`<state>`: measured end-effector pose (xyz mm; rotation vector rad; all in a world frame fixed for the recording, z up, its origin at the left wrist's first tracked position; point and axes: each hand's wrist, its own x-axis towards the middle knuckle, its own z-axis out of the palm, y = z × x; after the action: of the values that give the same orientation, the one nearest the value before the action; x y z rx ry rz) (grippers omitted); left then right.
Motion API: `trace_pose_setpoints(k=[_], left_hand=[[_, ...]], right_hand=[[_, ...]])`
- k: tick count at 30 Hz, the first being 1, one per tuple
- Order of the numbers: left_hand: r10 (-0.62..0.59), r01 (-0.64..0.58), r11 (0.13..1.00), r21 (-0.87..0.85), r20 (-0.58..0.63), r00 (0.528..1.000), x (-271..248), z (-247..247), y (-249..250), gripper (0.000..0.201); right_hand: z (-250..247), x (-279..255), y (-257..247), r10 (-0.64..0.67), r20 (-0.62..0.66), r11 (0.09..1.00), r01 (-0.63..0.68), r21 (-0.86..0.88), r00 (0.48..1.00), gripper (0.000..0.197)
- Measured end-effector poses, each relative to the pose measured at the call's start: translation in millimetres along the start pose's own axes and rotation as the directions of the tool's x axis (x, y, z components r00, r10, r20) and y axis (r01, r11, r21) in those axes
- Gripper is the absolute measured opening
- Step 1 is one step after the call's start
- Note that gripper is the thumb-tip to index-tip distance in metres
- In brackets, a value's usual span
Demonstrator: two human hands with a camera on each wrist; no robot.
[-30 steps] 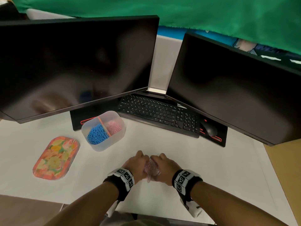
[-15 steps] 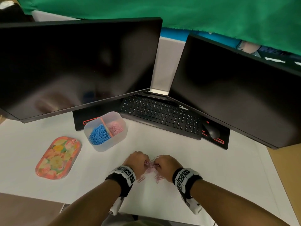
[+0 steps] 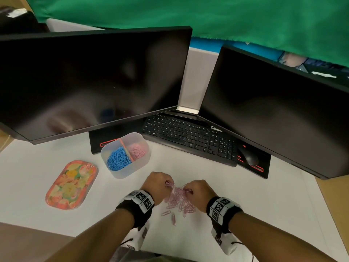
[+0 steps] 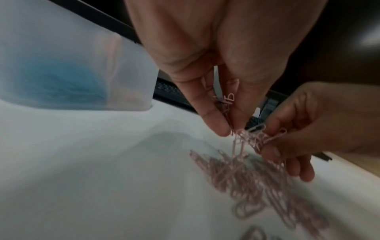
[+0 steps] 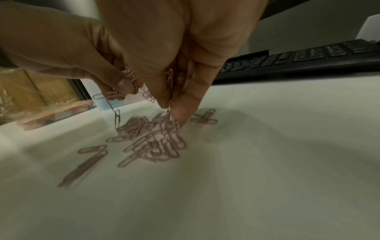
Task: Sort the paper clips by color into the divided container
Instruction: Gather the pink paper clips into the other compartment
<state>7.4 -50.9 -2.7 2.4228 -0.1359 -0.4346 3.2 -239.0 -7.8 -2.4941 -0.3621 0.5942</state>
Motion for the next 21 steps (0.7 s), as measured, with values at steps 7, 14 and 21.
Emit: trace_pose_setpoints(k=[7, 14, 21], left_hand=[[-0.033, 0.017, 0.993, -0.118, -0.138, 0.99, 3.6, -64.2, 10.3, 0.014], [-0.192, 0.158, 0.979, -0.127, -0.323, 0.927, 29.6, -131.8, 1.8, 0.013], [-0.349, 0.363, 0.932, 0.013, -0.247, 0.904, 56.8, -131.9, -18.4, 0.01]], right_hand=[[-10.1, 0.8, -7.9, 0.028, -0.032, 0.997, -0.026, 0.07, 0.999, 0.021], [-14.5, 9.8, -20.6, 0.015, -0.027, 0.993, -0.011, 0.12, 1.0, 0.018], [-28.1, 19.8, -45.9, 0.001, -0.018, 0.995, 0.001, 0.102, 1.0, 0.018]])
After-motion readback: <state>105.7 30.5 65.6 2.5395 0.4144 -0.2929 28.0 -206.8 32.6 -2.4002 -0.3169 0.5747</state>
